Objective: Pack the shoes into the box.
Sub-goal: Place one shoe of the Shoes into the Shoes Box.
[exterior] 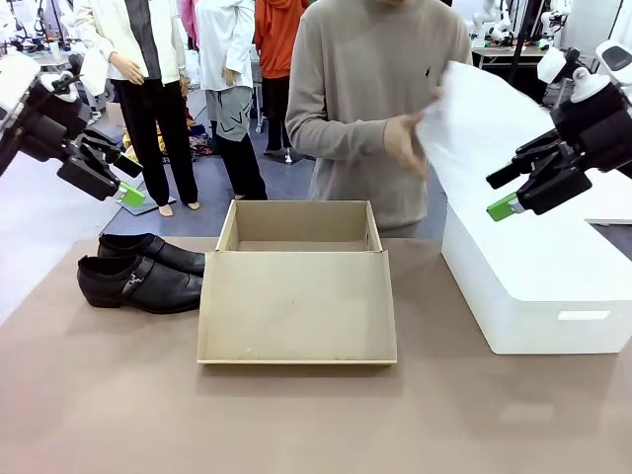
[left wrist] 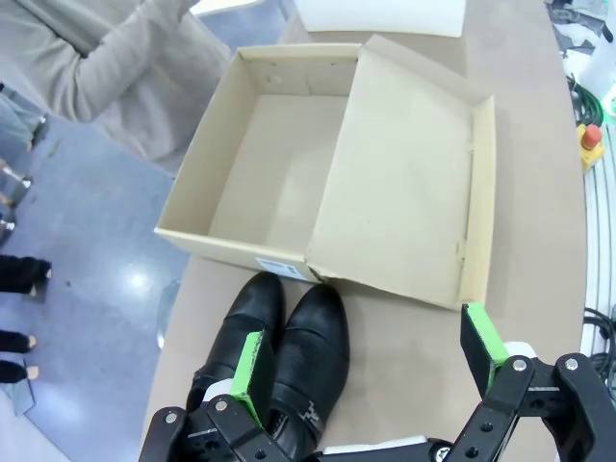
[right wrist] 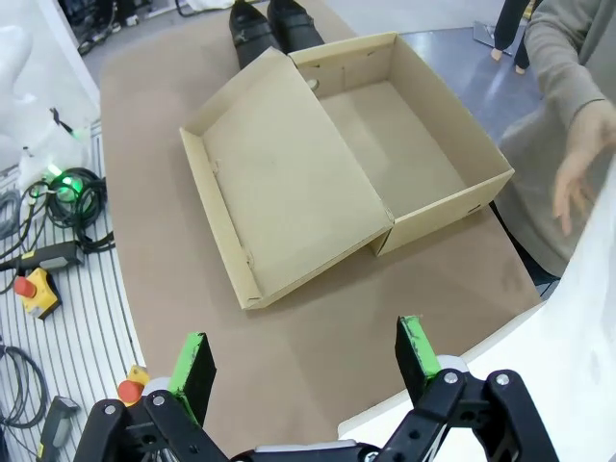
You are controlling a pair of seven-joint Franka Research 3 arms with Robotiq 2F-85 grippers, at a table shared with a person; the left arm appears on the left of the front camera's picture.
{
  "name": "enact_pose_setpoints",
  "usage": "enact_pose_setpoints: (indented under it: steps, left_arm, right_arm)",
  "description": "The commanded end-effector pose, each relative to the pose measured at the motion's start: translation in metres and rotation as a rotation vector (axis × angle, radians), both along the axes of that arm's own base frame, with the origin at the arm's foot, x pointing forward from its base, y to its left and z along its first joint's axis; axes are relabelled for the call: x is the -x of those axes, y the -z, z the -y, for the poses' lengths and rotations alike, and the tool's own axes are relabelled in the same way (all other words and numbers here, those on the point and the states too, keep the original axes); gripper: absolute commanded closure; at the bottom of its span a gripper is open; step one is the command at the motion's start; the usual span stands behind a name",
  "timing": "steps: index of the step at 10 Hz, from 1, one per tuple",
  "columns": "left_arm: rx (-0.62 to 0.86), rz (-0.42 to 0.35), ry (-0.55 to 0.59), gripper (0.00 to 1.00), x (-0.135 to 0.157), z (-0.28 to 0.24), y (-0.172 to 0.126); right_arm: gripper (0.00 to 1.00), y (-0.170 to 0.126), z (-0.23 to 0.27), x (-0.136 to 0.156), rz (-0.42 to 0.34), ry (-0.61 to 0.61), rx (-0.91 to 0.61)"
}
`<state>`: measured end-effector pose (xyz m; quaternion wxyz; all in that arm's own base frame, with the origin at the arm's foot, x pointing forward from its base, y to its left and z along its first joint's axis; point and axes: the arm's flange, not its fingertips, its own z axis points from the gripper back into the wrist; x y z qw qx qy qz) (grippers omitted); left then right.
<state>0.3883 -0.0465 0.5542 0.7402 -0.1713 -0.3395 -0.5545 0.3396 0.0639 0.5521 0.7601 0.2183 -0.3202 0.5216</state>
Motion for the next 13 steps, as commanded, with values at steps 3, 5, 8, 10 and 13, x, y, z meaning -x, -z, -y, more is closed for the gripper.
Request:
enact_pose_setpoints:
  steps: [3,5,8,10,13]
  left_arm:
    - [0.016,0.01,0.023,0.0,-0.002,-0.002,0.001]
    - [-0.002,-0.001,0.0,0.0,0.0,-0.001,0.0]
    - [-0.096,-0.006,0.046,0.0,-0.008,-0.015,-0.019]
    - [-0.154,-0.036,0.126,0.0,-0.019,-0.025,-0.03]
    - [-0.333,-0.044,0.209,0.0,-0.041,-0.034,-0.045]
  right_arm:
    - [0.0,0.0,0.001,-0.004,0.017,-0.026,-0.017]
    - [0.0,0.0,0.001,-0.004,0.017,-0.026,-0.017]
    - [0.0,0.0,0.001,-0.004,0.017,-0.026,-0.017]
    - [0.0,0.0,0.001,-0.004,0.017,-0.026,-0.017]
    - [0.0,0.0,0.001,-0.004,0.017,-0.026,-0.017]
